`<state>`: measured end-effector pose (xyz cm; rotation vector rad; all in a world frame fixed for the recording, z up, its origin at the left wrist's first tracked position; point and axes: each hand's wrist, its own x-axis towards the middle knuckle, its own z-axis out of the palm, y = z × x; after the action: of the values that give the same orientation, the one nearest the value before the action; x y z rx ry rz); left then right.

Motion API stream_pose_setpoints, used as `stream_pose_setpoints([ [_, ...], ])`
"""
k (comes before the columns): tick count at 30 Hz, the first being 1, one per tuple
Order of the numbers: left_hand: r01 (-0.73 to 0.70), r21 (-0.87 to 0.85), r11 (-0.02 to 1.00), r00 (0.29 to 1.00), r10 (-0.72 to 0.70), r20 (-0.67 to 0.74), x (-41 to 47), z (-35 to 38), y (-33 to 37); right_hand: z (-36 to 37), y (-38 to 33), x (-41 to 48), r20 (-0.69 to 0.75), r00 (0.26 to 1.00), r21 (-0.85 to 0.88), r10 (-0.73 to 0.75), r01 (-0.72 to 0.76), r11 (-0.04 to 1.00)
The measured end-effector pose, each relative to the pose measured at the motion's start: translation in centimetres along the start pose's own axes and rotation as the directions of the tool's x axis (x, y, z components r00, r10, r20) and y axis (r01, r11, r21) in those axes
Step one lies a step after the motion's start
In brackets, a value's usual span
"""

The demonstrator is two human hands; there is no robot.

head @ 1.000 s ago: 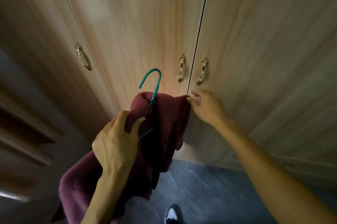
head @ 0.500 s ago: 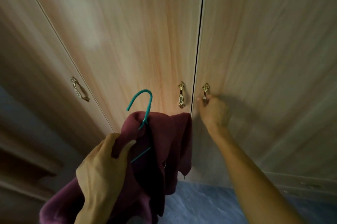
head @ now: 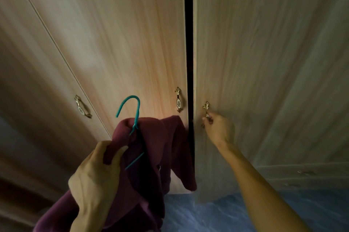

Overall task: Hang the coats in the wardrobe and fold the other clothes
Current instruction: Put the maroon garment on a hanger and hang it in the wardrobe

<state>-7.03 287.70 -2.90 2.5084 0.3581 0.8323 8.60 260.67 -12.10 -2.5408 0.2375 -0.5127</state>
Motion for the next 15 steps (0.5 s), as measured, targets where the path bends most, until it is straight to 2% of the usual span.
stream_pose_setpoints([
  [2,-0.037,-0.024,0.999,0.999,0.037,-0.013,-0.6,-1.1,0.2,-1.7,1.3,-3.1,0.018,0.999,0.054,0.040,-0.041,0.998],
  [5,-0.078,-0.053,0.996,0.997,0.079,0.017,-1.9,-2.1,0.9,-4.8,2.5,-7.4,0.125,0.987,0.125,0.099,-0.115,0.986],
  [7,-0.124,-0.057,0.991,0.991,0.127,0.048,-2.9,-2.2,1.8,-7.0,2.8,-9.3,0.090,0.980,0.131,0.176,-0.187,0.974],
  [8,-0.158,-0.066,0.985,0.985,0.162,0.056,-3.4,-2.3,2.4,-8.0,3.0,-9.9,0.046,0.977,0.072,0.207,-0.210,0.975],
  [11,-0.264,-0.127,0.956,0.961,0.272,0.050,-4.7,-2.5,4.4,-10.8,3.2,-11.8,-0.066,0.967,-0.251,0.247,-0.256,0.933],
  [13,-0.308,-0.167,0.937,0.947,0.318,0.036,-5.5,-2.9,5.9,-11.9,3.5,-12.9,-0.132,0.963,-0.315,0.233,-0.264,0.912],
  [15,-0.344,-0.188,0.920,0.936,0.353,0.016,-6.1,-3.2,7.2,-12.9,3.9,-13.8,-0.184,0.958,-0.273,0.218,-0.263,0.925],
])
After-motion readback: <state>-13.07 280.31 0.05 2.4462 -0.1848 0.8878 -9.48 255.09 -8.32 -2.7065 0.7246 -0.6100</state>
